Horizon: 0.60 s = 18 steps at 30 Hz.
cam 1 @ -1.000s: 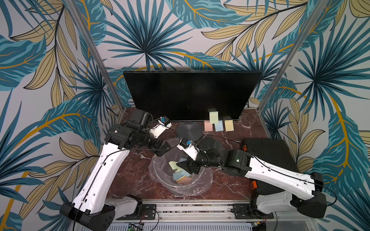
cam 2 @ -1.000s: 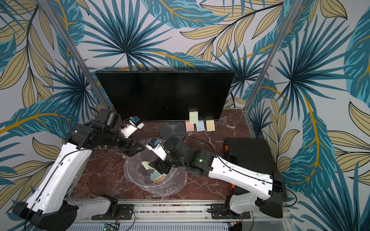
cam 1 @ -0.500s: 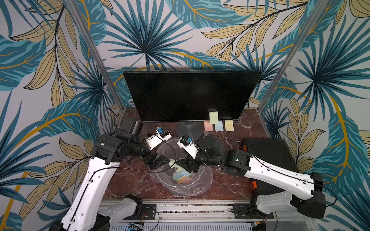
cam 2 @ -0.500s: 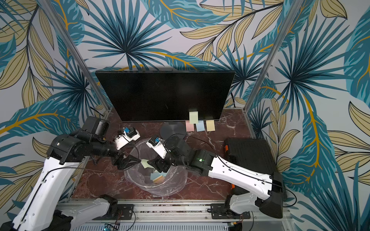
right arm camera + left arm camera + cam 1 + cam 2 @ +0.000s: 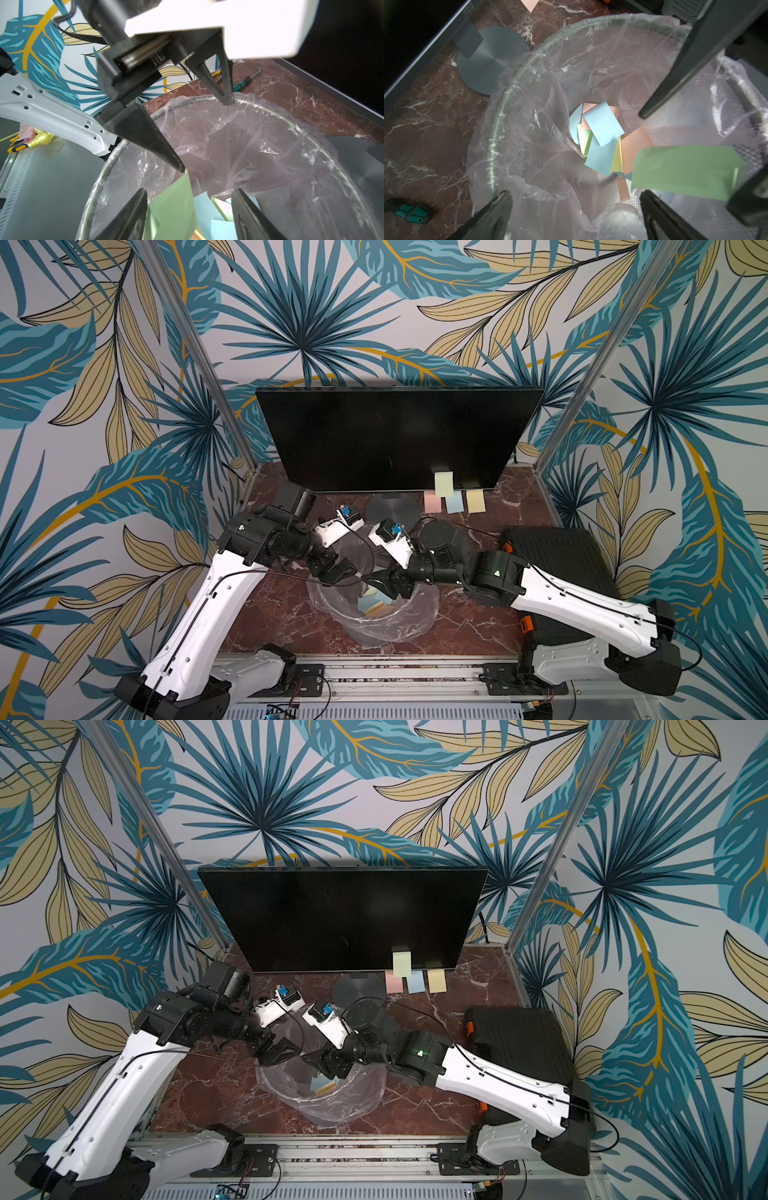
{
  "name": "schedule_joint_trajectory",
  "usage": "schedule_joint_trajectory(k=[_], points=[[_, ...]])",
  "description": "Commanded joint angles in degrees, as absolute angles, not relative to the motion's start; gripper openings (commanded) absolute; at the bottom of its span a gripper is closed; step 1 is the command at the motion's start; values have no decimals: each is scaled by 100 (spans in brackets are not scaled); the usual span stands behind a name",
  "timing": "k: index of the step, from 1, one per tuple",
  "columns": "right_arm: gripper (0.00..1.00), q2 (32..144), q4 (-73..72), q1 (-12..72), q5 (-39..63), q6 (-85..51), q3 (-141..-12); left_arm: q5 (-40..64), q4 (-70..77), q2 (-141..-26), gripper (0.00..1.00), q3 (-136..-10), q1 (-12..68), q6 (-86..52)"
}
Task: Remove the sticky note from the monitor
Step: Place the sticky note in the trash bin.
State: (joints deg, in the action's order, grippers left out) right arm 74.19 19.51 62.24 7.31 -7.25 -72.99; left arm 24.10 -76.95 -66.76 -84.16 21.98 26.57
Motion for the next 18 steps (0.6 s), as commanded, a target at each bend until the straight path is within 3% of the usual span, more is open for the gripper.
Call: schedule_joint_trajectory(k=[1, 18], points=[[69, 7228, 1817, 6199, 792, -793, -7203, 2095, -7514, -6625, 100, -8277, 2198, 2543], [70, 6822, 1689, 6103, 300, -1010, -6900, 3265, -7859, -6299, 100, -9108, 2204, 2486]])
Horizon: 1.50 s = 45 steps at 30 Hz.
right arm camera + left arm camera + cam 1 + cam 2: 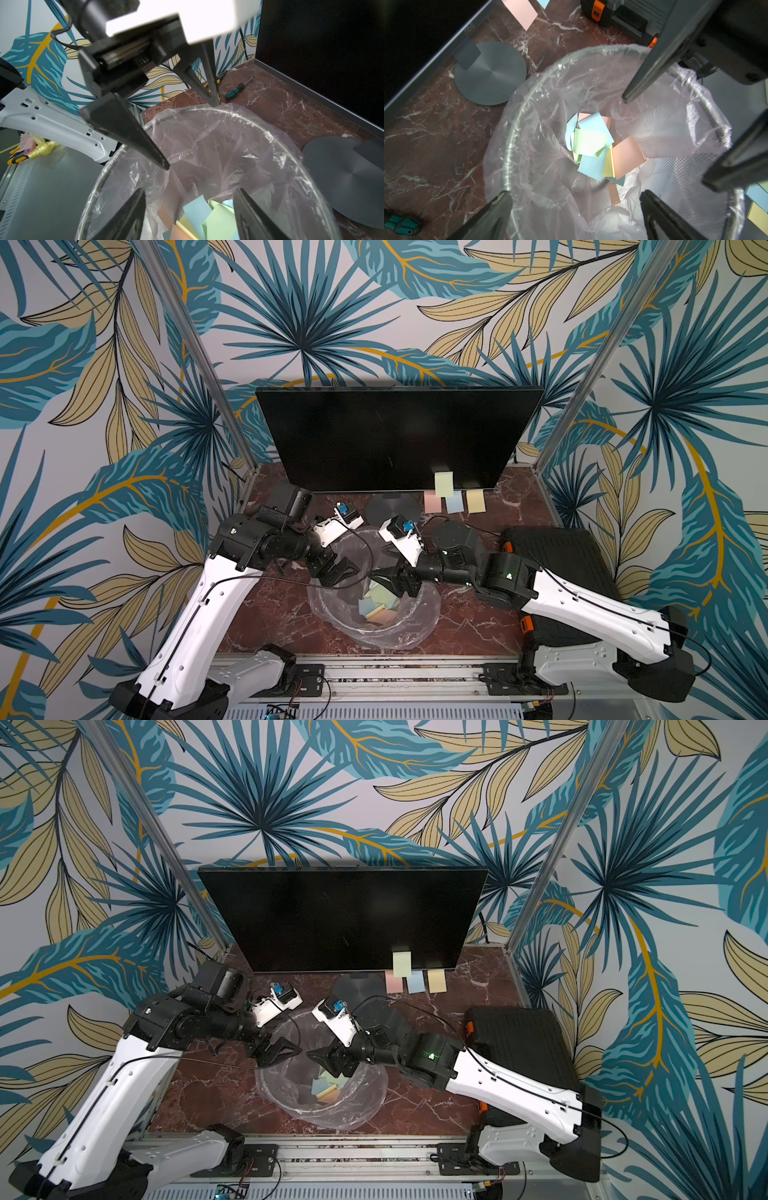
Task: Remove the sticky note from the monitor
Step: Place the sticky note in the trash bin, then tear off the sticky note from the monitor.
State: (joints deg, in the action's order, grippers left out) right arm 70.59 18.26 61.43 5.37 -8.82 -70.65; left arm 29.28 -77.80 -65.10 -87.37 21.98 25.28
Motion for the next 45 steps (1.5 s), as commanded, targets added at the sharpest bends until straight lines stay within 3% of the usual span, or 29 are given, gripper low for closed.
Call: schedule_joint_trajectory(k=[1, 8, 15, 20, 30, 45], points=[[70, 6768, 1688, 6093, 212, -1031, -6873, 3246, -7842, -6267, 100, -9160, 2198, 2463], [70, 6302, 1793, 5680, -388, -1452, -6715, 2077, -7483, -6268, 100, -9136, 2206, 2266], [70, 5821, 1970, 4280, -674, -2372, -6407, 1592, -7461, -6605, 99, -8496, 2200, 2214], [71, 5765, 1925, 3339, -129, -2752, -6240, 1727, -7171, -6525, 95, -7990, 2199, 2131], [70, 6273, 1035, 1934, 978, -3670, -5917, 1481, -6843, -6668, 82, -7614, 2208, 1960], [70, 7209, -226, 1425, 1632, -4217, -5512, 1556, -6834, -6820, 54, -7652, 2205, 1898]])
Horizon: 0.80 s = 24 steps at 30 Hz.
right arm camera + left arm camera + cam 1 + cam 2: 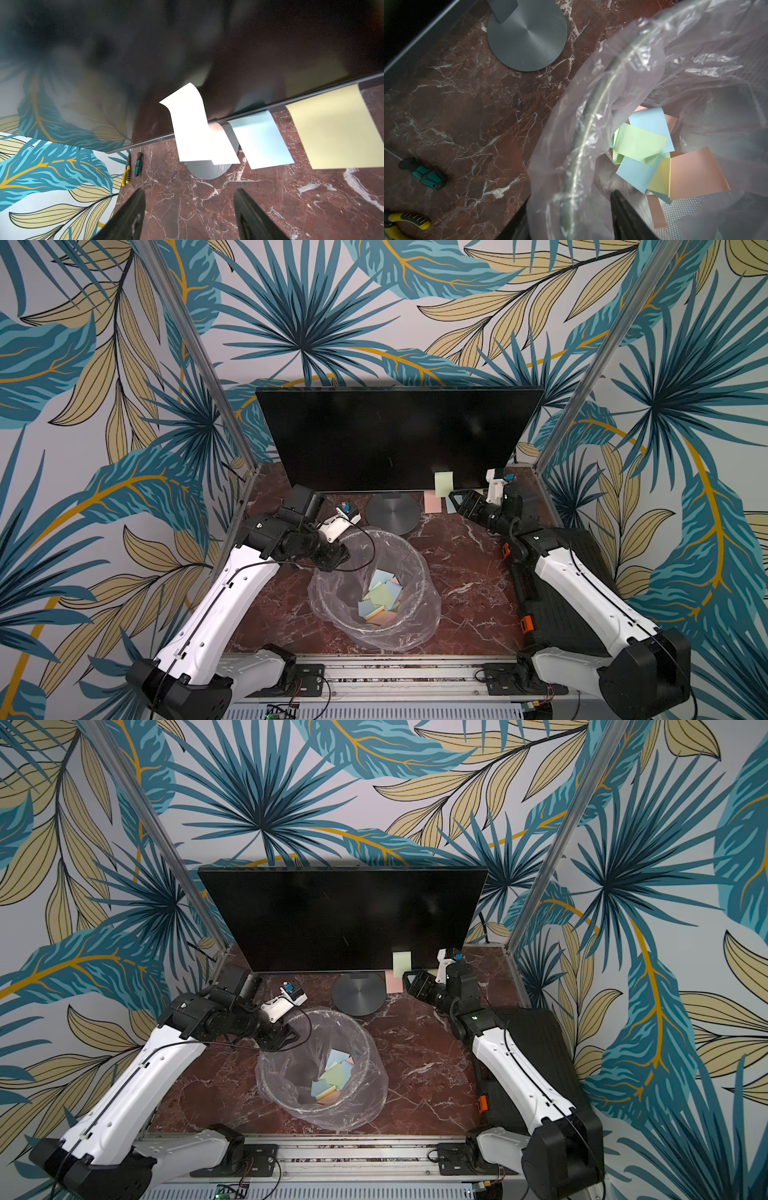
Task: Remove the sticky note from the monitor
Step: Tear off the sticky note from the monitor.
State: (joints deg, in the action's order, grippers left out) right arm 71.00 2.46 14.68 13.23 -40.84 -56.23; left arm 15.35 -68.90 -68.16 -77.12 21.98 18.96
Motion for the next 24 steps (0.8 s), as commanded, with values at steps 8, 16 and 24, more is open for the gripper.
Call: schedule_joint_trajectory(k=[8, 16, 24], points=[[70, 7639, -304, 1389, 1783, -4044, -5757, 1586, -6883, -6873, 41, -7729, 2204, 1883], [71, 7884, -397, 1380, 1692, -3765, -5872, 1600, -6898, -6891, 41, -7757, 2203, 1890], [63, 8160, -605, 1380, 1969, -3564, -6099, 1601, -6906, -6939, 42, -7782, 2205, 1893]])
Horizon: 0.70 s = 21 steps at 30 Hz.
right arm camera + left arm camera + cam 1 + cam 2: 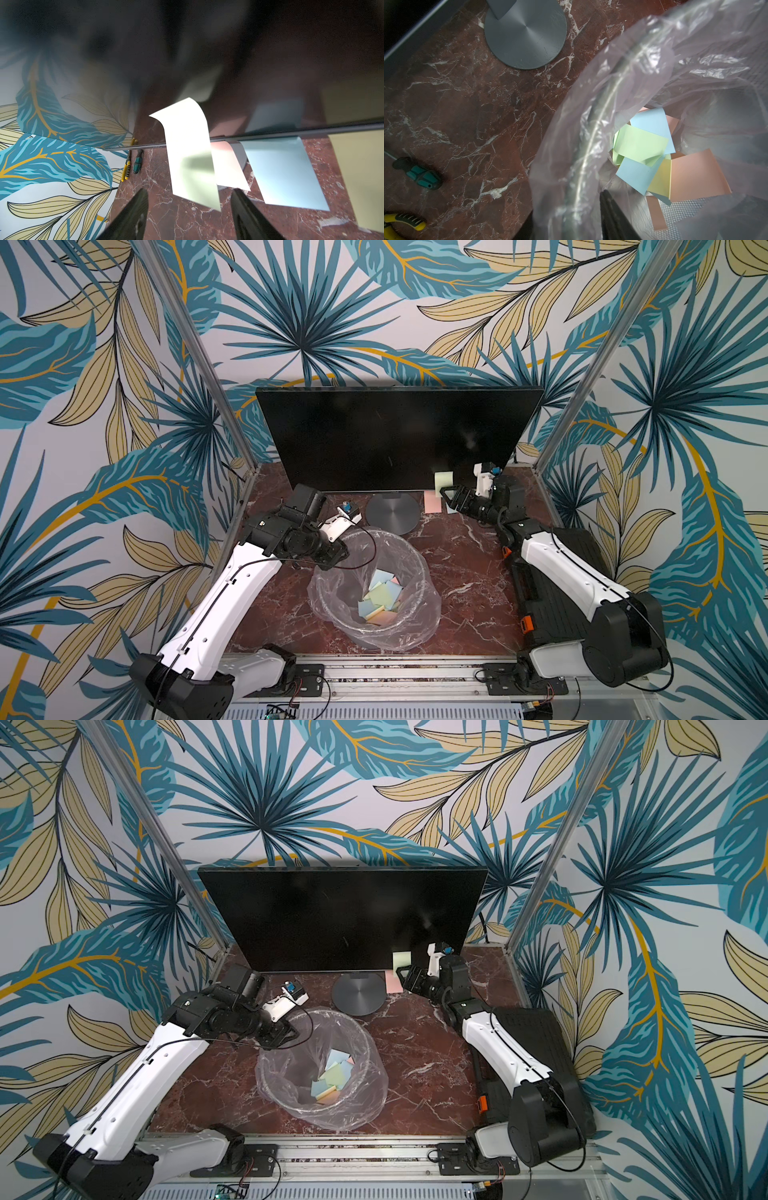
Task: Remove the sticky note from the monitor
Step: Tear off the sticky note from the monitor.
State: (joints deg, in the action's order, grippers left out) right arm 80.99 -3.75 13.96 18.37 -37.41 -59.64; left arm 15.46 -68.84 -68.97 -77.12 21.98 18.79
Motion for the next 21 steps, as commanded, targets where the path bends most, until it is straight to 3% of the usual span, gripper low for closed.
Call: schedule_joint_trajectory(k=[1, 21], points=[[62, 8173, -592, 1373, 1961, -3544, -6126, 1600, -6906, -6943, 42, -7786, 2199, 1891], [0, 8102, -541, 1374, 1837, -3456, -6117, 1578, -6886, -6943, 42, -7800, 2201, 1884]])
